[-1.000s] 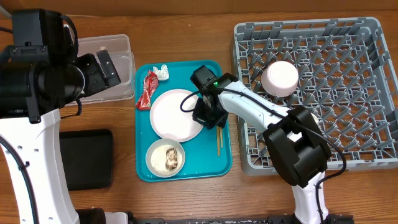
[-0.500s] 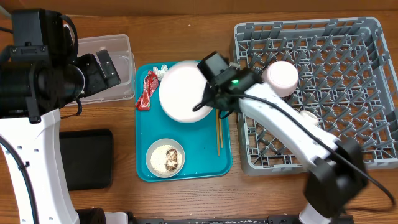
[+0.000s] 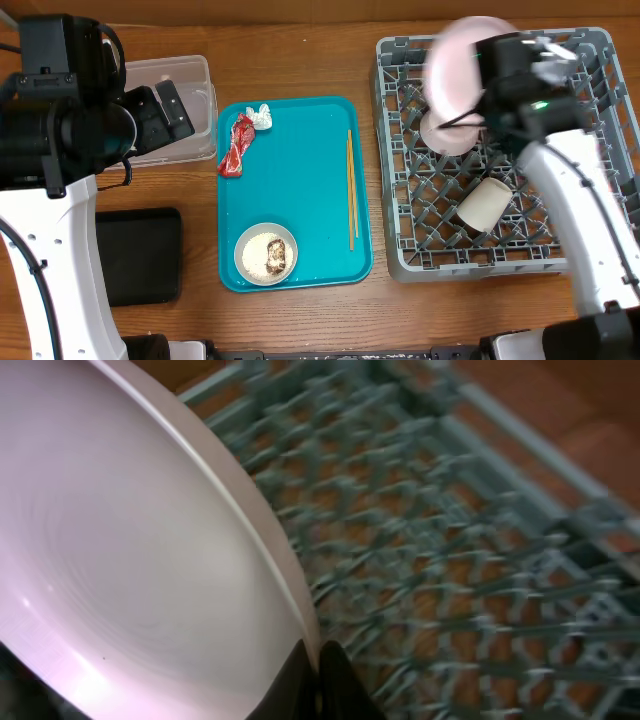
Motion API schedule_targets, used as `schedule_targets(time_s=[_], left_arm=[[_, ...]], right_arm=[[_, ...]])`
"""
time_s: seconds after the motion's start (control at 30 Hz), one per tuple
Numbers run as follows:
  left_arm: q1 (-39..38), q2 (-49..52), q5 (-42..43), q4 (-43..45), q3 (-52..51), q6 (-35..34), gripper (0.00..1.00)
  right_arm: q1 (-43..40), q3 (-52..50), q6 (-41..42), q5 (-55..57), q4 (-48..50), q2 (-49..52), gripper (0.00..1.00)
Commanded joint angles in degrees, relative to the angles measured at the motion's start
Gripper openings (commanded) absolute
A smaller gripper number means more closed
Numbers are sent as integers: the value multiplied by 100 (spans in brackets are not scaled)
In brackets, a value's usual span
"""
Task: Sort waste into correct bins and load items into the dishwasher
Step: 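Carry the pink plate into the dish rack and stand it upright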
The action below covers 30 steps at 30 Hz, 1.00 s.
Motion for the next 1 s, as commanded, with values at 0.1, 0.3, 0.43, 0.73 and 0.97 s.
schedule_targets(time_s=[0.1,0.3,0.43,0.73,0.97], left_arm=[[11,2,-72,20,11,-39,100],[11,2,-74,20,13,-39,100],[11,2,-74,20,11,-39,100],[11,2,-72,20,13,-39,100],[11,2,-72,20,13,-39,100]], right_arm=[[-1132,70,-129,424,-142,254,4],[-1368,70,-260,756,-109,625,4],[-1340,70,-256,616,-107,1003,4],[-680,72,-256,778,-199,1307,4],[166,72,-232,1029,-275,1182,4]])
